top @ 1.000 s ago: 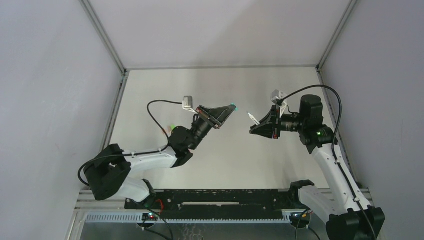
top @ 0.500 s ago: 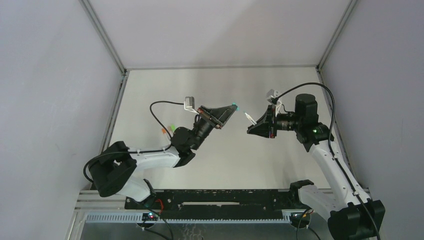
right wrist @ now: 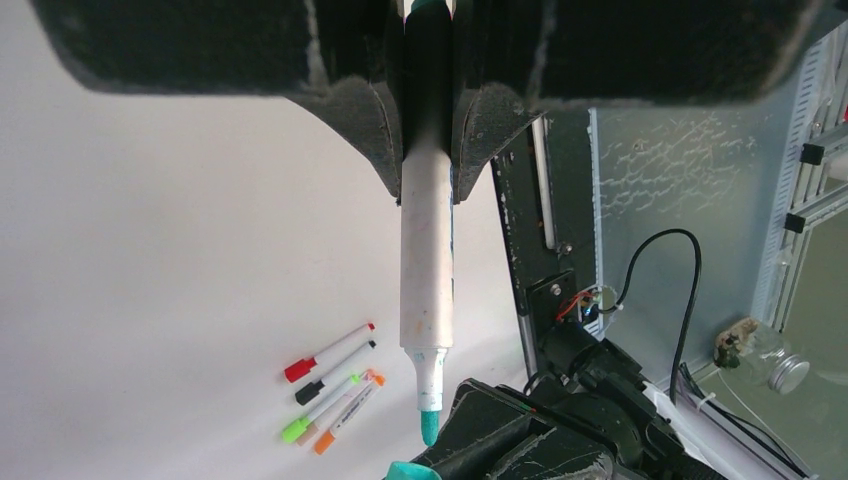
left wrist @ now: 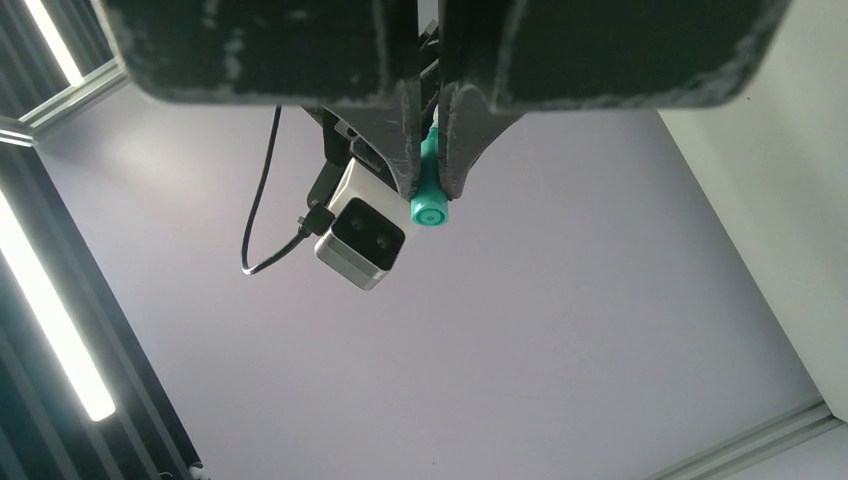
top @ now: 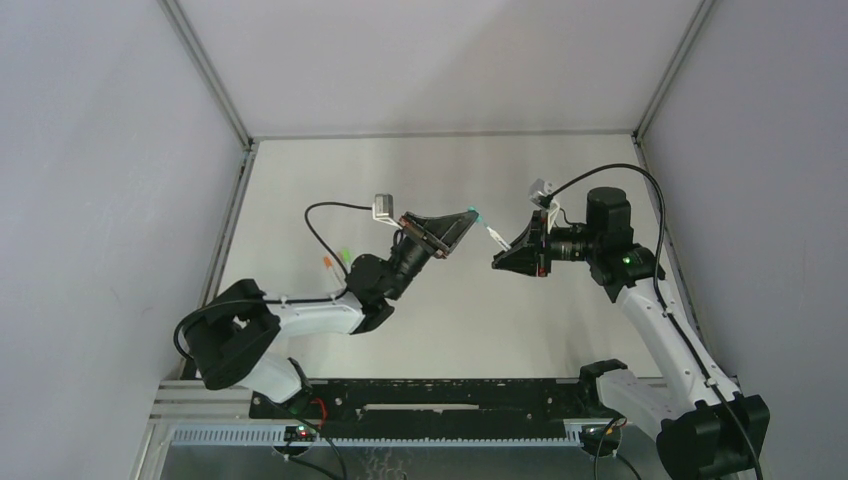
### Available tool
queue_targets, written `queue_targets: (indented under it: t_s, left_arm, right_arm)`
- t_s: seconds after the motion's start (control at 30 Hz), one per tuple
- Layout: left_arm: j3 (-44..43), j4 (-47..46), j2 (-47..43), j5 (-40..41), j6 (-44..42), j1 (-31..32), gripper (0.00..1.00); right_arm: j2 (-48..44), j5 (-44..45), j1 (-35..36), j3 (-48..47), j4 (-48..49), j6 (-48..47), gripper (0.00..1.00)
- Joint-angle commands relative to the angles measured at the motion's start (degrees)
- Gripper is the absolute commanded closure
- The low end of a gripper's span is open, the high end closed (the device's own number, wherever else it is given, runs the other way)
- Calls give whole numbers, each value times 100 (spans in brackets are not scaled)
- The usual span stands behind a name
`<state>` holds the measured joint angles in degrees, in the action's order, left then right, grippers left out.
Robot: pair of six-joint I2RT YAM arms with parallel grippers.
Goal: Insert the pens into the pen caps
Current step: Insert the pen cap onto the pen.
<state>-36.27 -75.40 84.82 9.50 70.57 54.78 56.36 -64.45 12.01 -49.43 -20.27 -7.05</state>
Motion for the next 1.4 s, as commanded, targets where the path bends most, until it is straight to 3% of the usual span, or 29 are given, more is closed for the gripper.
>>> queue_targets:
  t_s: [0.0,1.37]
  left_arm:
    - [-361,-221,58,1,7,41,100]
    - [-398,-266,319,-176,-215,219,100]
  right_arm:
    - [14,37,38,21,208,103,100]
    - [63,6,-19,21,328,362,100]
